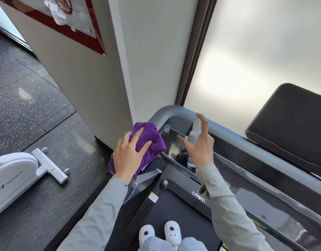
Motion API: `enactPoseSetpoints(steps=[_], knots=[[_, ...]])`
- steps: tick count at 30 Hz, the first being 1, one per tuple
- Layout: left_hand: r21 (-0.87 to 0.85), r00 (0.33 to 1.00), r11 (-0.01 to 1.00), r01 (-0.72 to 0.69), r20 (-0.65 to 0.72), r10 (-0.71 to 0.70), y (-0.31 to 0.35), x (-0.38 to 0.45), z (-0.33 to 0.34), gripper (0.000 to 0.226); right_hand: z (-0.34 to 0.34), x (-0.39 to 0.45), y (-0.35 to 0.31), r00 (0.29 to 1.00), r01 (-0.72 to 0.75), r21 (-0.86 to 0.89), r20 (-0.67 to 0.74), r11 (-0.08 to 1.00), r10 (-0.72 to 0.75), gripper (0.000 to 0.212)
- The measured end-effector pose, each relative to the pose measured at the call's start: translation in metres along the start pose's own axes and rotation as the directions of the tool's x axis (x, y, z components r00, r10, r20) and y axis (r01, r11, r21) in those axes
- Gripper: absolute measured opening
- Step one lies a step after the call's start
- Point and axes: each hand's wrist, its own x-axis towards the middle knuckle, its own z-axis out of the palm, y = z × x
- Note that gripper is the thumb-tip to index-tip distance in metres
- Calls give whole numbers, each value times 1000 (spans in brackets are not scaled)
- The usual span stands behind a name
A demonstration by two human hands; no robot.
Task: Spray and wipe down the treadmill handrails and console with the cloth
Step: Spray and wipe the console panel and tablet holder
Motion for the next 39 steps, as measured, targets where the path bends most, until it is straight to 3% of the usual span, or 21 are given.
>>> enactPoseSetpoints(steps=[6, 12, 21, 28, 34, 39], knots=[[38, 999, 998, -45, -25, 46, 6, -4, 6, 50, -44, -55, 14, 999, 33, -89, -3, 995, -34, 76], [69, 998, 997, -45, -43, 48, 15, -6, 11, 50, -37, -79, 8, 999, -16, -276, 24, 961, 23, 67], [58, 996, 995, -78, -37, 80, 9, -7, 10, 51, -20, -69, 2, 996, -90, -331, -25, 939, 87, 62], [21, 996, 996, -89, -25, 89, 4, -7, 8, 51, -22, -76, 7, 982, -177, -270, -118, 946, 150, 61], [-70, 984, 992, -109, -150, 98, 5, -8, 10, 39, -44, -90, 16, 976, -195, -353, -163, 915, 145, 67], [-30, 960, 974, -226, -177, 217, 15, -18, 9, 37, -69, -106, 31, 959, -248, -352, -221, 902, 178, 69]])
